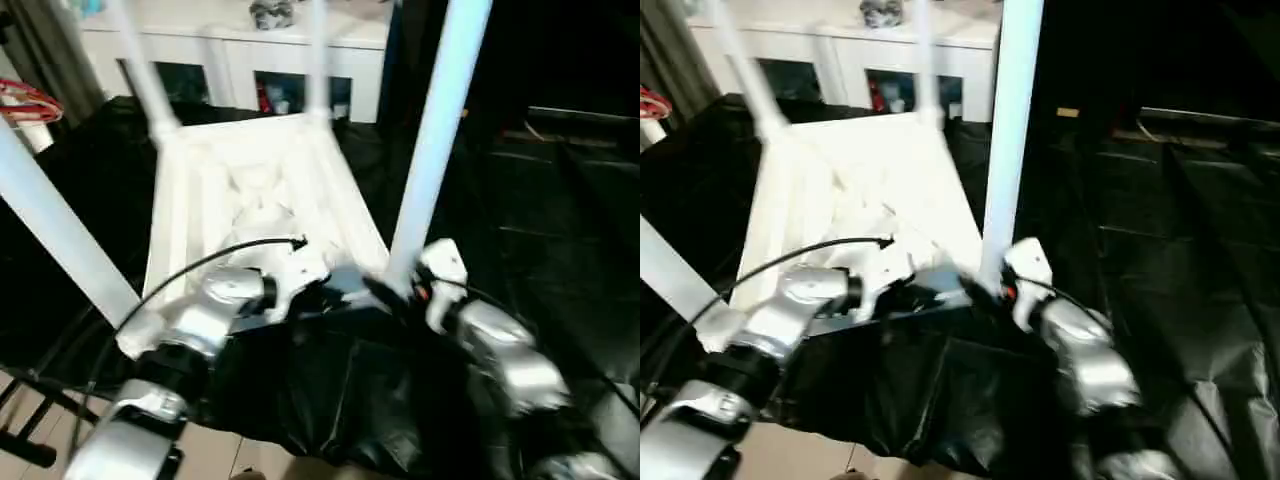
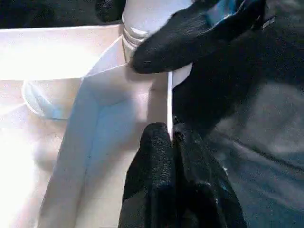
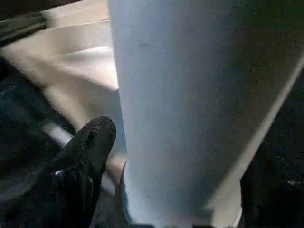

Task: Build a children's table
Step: Rotate leg to tighten

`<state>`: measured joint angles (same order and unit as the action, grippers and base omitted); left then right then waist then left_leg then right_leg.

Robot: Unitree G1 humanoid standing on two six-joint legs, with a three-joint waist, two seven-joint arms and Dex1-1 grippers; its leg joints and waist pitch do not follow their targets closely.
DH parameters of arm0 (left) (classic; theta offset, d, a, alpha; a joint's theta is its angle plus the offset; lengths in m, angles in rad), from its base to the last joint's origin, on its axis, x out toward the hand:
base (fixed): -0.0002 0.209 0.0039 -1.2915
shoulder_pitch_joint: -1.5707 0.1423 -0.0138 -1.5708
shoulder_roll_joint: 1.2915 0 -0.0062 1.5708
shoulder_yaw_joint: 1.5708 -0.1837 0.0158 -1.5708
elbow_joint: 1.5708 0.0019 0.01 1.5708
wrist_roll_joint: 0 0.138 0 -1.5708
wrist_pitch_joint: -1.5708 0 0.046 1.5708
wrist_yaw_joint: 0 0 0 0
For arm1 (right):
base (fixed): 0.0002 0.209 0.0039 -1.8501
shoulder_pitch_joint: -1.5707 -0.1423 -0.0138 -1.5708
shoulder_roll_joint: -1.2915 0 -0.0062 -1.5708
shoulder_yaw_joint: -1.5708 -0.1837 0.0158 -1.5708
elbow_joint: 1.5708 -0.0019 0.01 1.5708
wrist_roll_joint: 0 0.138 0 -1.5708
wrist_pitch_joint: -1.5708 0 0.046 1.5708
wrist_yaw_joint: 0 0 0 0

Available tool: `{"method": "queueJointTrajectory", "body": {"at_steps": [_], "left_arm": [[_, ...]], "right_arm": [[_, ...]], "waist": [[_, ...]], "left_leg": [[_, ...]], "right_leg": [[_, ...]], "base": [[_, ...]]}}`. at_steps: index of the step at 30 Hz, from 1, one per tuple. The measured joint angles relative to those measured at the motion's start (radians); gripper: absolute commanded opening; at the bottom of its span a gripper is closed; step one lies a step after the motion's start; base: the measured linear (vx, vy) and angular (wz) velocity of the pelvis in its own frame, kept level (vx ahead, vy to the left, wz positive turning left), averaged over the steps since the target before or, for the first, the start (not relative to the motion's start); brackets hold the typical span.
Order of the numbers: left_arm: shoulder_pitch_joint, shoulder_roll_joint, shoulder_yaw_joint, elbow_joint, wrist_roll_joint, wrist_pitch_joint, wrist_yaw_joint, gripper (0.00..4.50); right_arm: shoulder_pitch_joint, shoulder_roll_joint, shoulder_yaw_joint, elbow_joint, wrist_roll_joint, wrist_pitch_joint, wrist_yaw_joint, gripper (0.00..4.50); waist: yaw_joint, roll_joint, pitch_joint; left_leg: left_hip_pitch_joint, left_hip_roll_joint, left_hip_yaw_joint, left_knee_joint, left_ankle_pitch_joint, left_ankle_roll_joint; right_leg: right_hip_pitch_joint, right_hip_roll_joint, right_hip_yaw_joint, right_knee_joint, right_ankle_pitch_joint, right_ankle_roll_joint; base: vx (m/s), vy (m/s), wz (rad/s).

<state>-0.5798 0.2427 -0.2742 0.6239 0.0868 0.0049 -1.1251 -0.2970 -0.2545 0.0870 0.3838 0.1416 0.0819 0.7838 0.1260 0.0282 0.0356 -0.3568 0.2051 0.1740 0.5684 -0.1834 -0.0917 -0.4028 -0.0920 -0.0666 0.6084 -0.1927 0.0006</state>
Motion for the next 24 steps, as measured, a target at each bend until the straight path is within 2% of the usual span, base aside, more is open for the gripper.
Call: {"method": "queueJointTrajectory", "body": {"at_steps": [5,10,15,18,21,24], "left_arm": [[-0.002,0.027,-0.018,0.0,-0.016,-0.033,-0.095,0.0],[-0.017,0.056,-0.039,0.015,-0.024,-0.064,-0.188,0.0],[-0.024,0.058,-0.048,0.029,-0.027,-0.083,-0.227,0.0],[-0.032,0.058,-0.05,0.043,-0.027,-0.095,-0.236,0.0],[-0.039,0.059,-0.053,0.054,-0.028,-0.1,-0.248,0.0],[-0.039,0.059,-0.053,0.054,-0.028,-0.101,-0.251,0.0]], "right_arm": [[0.024,-0.08,0.036,-0.053,0.031,0.026,0.168,3.73],[0.035,-0.166,0.082,-0.1,0.057,0.047,0.322,3.73],[0.047,-0.198,0.089,-0.138,0.061,0.077,0.394,3.73],[0.047,-0.2,0.09,-0.142,0.063,0.086,0.401,3.39],[0.046,-0.2,0.089,-0.144,0.065,0.095,0.401,3.34],[0.046,-0.2,0.088,-0.146,0.07,0.106,0.401,2.97]], "waist": [[0.018,-0.001,0.001],[0.026,-0.001,0.001],[0.037,-0.002,0.001],[0.04,-0.002,0.001],[0.043,-0.001,0.001],[0.044,-0.001,0.001]], "left_leg": [[0.001,0.001,0.0,0.002,0.0,0.0],[0.0,0.001,0.0,0.003,0.0,0.0],[0.0,0.001,0.0,0.004,0.0,0.0],[0.0,0.001,0.0,0.004,0.0,0.0],[0.0,0.001,0.0,0.004,0.0,0.0],[0.0,0.001,0.0,0.004,0.0,0.0]], "right_leg": [[0.0,0.0,0.0,0.001,0.0,0.0],[0.0,0.0,0.0,0.001,0.0,0.0],[0.0,0.0,0.0,0.001,0.0,0.0],[0.0,0.0,0.0,0.002,0.0,0.0],[0.0,0.0,0.0,0.002,0.0,0.0],[0.0,0.0,0.0,0.002,0.0,0.0]], "base": [[0.0,0.0,0.0],[0.0,0.0,0.0],[0.0,0.0,0.0],[0.0,0.0,0.0],[0.0,0.0,0.0],[0.0,0.0,0.0]]}}
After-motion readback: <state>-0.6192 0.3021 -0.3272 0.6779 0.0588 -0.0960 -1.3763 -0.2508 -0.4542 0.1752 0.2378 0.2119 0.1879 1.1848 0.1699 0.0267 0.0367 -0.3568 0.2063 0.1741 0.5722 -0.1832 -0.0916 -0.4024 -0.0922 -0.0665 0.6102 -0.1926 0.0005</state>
